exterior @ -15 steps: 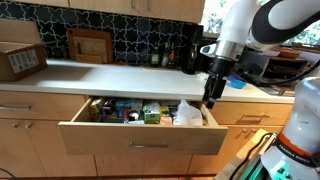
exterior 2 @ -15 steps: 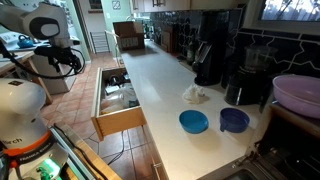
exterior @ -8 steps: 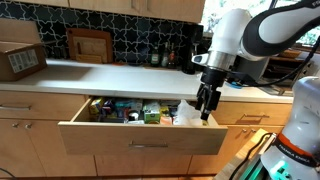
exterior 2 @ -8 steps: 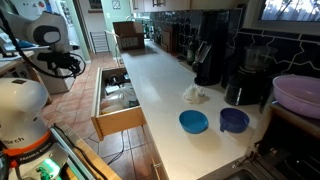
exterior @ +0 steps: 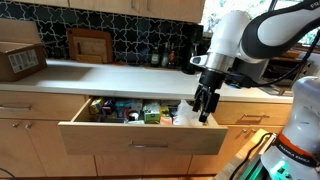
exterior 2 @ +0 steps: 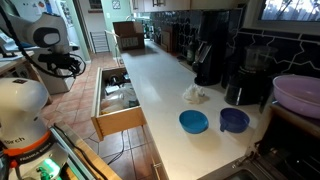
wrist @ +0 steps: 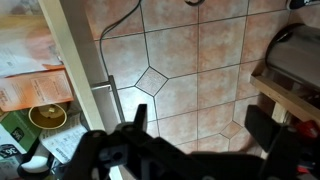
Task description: Close the open drawer
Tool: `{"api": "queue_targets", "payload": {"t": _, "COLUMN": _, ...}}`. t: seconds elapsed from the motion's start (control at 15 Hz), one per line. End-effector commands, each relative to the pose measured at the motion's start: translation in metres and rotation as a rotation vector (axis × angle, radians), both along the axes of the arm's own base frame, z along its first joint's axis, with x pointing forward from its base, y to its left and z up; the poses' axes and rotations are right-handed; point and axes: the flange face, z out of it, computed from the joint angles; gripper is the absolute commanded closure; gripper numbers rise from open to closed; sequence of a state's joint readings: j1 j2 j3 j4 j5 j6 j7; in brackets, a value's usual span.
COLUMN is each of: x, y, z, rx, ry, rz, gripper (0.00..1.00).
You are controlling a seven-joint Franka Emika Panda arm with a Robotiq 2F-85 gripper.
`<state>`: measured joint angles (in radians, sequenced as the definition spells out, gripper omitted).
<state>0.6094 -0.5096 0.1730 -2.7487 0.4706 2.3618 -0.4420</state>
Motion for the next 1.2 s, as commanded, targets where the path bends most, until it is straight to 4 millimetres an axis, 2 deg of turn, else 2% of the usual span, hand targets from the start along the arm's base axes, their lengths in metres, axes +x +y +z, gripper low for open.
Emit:
{"api": "queue_targets", "payload": {"t": 0.0, "x": -0.001, "y": 0.018, "z": -0.034, "rx": 0.029, "ry": 0.014, "rz": 0.076, "gripper": 0.00}}
{"api": "queue_targets", "payload": {"t": 0.2, "x": -0.003, "y": 0.024, "z": -0.065, "rx": -0.012, "ry": 0.037, "rz": 0.105, "gripper": 0.00}}
{"api": "queue_targets", "payload": {"t": 0.27, "x": -0.002, "y": 0.024, "z": -0.077, "rx": -0.047, "ry": 0.032, "rz": 0.108, "gripper": 0.25}}
{"api": "queue_targets", "payload": {"t": 0.33, "x": -0.002, "y": 0.025, "z": -0.087, "rx": -0.068, "ry": 0.036, "rz": 0.109, "gripper": 0.26}}
{"api": "queue_targets", "payload": {"t": 0.4, "x": -0.001, "y": 0.026, "z": -0.097, "rx": -0.083, "ry": 0.028, "rz": 0.113, "gripper": 0.32}}
{"api": "queue_targets", "payload": {"t": 0.67, "x": 0.002, "y": 0.030, "z": -0.128, "rx": -0.139, "ry": -0.020, "rz": 0.135, "gripper": 0.66}}
{"api": "queue_targets", "payload": {"t": 0.93, "x": 0.010, "y": 0.030, "z": -0.146, "rx": -0.203, "ry": -0.108, "rz": 0.163, "gripper": 0.96}}
{"api": "queue_targets", "payload": {"t": 1.13, "x": 0.018, "y": 0.021, "z": -0.148, "rx": -0.277, "ry": -0.149, "rz": 0.148, "gripper": 1.00}}
